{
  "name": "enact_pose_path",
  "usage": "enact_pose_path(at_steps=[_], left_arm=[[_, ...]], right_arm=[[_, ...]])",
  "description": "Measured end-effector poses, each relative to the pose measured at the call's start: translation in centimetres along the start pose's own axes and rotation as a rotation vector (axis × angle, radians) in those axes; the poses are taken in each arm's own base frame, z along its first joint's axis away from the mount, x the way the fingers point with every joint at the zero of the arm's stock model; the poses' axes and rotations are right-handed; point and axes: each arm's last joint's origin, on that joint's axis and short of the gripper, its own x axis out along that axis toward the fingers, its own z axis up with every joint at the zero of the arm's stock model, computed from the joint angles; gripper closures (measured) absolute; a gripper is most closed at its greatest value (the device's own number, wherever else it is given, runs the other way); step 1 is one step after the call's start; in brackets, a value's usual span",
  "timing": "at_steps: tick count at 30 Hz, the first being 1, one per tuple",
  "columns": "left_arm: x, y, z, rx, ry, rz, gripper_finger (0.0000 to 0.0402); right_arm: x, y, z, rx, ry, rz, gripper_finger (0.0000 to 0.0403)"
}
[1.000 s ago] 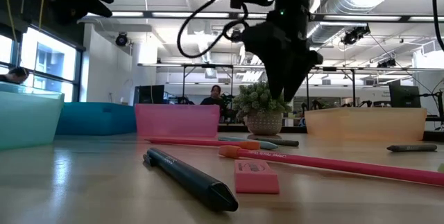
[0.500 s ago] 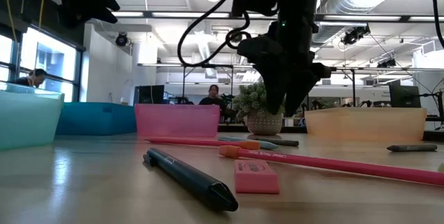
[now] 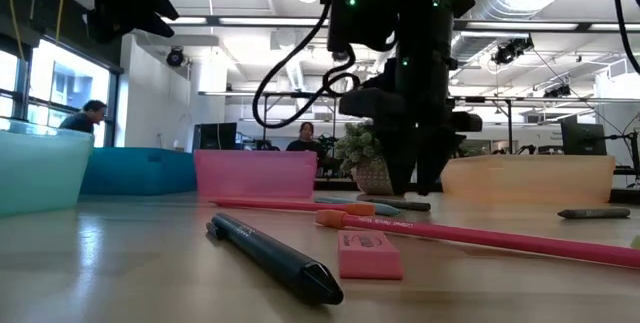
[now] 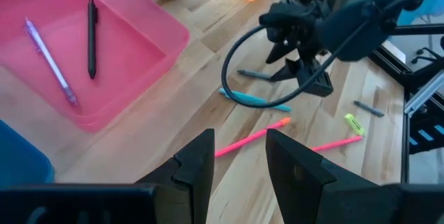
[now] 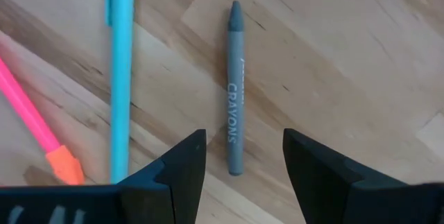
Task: Sort crayons/erasers/pens/pencils in bins
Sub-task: Put the gray crayon into the blue bin
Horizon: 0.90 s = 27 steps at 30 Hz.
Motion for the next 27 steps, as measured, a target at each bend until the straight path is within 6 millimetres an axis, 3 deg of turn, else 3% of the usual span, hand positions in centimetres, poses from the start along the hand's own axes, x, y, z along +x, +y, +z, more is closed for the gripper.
enact_pose_path(at_steps=[6, 27], left_arm=[[0.1, 0.2, 0.2, -0.013, -0.009, 0.016, 0.0284], [0.2, 0.2, 0.2, 0.014, 0.034, -0.025, 0.0284]], right_arm=[[0.8, 0.1, 0.0, 0.068, 0.012, -0.014, 0.023], [1.8, 0.2, 0.0, 0.112, 0.0, -0.051, 0.0368]])
